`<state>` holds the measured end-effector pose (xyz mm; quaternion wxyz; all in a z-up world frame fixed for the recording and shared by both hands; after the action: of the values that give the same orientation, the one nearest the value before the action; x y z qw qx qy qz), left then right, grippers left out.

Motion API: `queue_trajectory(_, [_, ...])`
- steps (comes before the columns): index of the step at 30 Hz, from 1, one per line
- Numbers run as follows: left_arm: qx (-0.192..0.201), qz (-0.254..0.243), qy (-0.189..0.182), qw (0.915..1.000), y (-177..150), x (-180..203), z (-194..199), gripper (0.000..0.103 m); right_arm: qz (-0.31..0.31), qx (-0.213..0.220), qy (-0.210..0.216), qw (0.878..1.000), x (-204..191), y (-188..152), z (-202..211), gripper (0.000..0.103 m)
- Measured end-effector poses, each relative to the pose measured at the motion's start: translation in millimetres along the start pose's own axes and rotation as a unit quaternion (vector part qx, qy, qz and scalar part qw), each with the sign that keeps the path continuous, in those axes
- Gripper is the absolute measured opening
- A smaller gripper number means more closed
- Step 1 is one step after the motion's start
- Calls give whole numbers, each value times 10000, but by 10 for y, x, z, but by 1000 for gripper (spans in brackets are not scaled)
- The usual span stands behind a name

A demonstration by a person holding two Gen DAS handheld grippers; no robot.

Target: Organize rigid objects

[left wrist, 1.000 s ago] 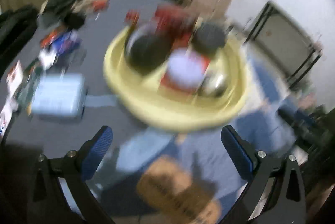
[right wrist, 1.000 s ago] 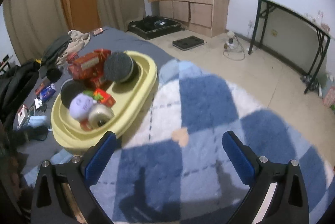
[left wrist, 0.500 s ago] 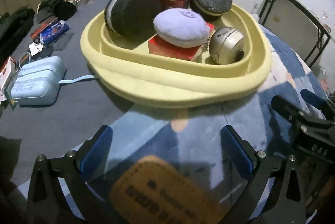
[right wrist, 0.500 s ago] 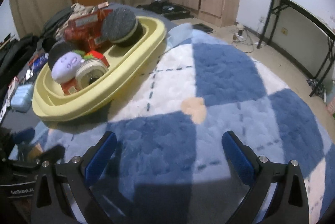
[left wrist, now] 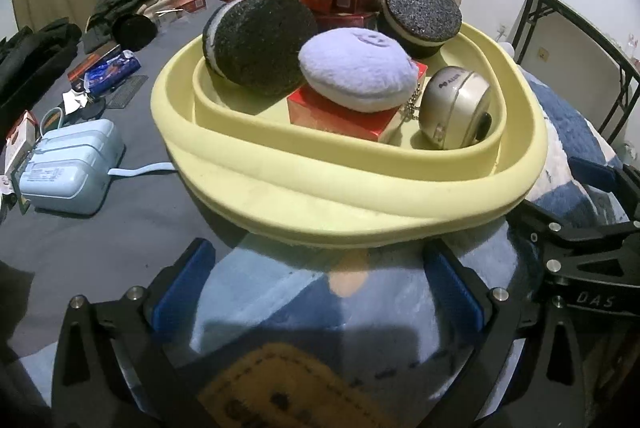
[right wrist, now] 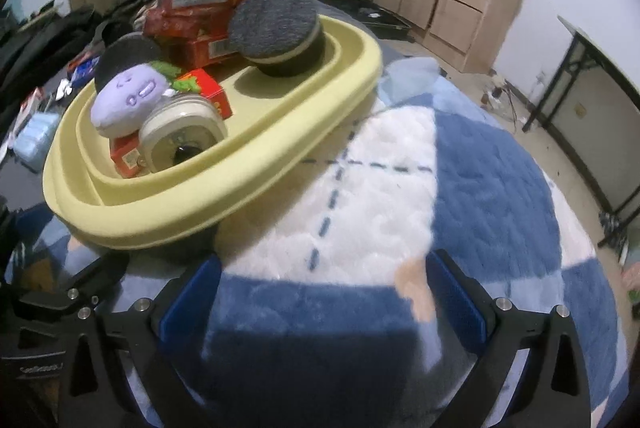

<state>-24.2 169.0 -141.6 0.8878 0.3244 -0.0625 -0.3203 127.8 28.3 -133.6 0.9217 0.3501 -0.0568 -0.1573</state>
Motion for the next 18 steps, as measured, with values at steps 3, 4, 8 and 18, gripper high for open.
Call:
queue_trajectory(3, [6, -30, 25, 10000, -20, 19, 38, 103, 19, 39, -84, 10000, -12, -8, 14, 103])
queue_trajectory(4, [-2, -19, -12, 10000, -20, 8, 38, 103, 36, 59, -159, 9999, -21, -19, 26, 103])
queue_trajectory(8, [-17, -11, -27, 10000, -22, 8, 32, 103, 41, 32, -143, 9999, -46, -26, 14, 103])
queue_trajectory(18, [-15, -11, -28, 10000, -19, 10, 28, 103, 17, 19, -102, 9999, -33, -25, 24, 103])
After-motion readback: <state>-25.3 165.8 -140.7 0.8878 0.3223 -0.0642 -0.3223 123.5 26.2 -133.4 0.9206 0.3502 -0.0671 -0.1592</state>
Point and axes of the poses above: each gripper's, at about its wrist camera, not at the fingertips, and z roughly against the way its jaws point, x to its right, y to its top, the point moved 5 cm from there along -z, roughly the way its jaws point, and after that the axes turned 11 degrees about y, right-handed, at the moved point
